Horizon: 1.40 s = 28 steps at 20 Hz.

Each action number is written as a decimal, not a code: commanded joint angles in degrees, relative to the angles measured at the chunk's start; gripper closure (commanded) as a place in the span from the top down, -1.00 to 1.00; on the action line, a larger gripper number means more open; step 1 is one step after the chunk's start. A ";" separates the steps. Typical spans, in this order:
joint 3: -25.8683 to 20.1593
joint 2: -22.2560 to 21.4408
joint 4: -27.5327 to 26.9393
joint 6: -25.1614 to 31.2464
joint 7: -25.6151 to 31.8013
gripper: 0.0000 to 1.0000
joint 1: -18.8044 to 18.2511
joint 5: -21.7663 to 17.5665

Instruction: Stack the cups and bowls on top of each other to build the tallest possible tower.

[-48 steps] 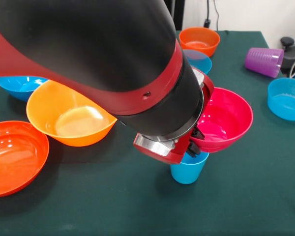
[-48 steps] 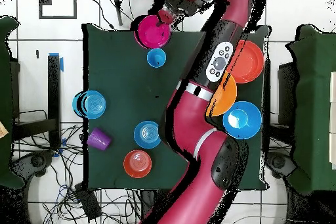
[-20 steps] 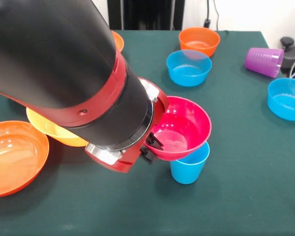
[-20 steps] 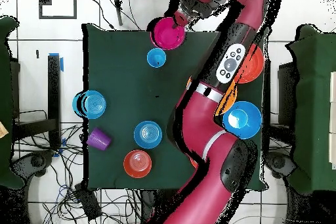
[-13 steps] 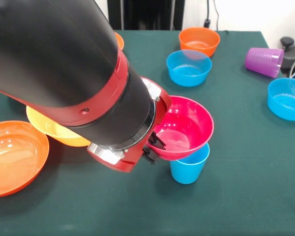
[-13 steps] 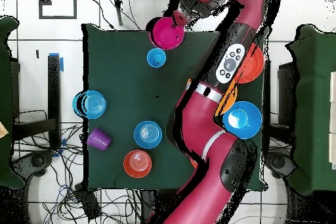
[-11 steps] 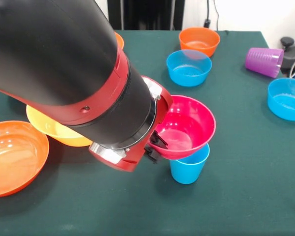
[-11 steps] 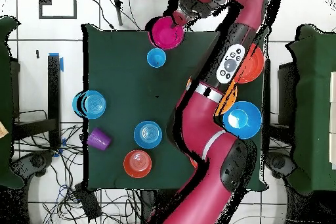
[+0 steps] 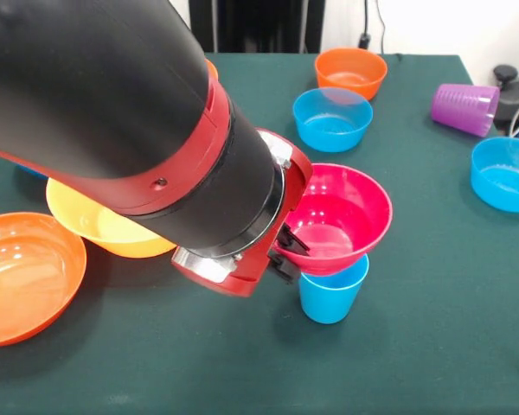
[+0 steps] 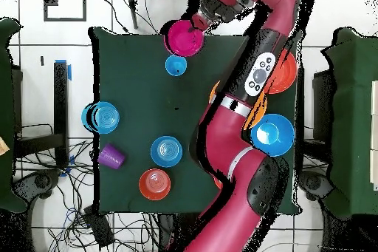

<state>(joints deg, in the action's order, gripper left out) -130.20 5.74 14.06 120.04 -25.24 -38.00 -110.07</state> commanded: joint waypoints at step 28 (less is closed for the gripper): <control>26.53 1.35 3.41 -6.33 -15.91 -1.00 0.16 21.07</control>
<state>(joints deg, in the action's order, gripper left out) -114.12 6.75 19.17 119.50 -25.58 -38.15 -90.01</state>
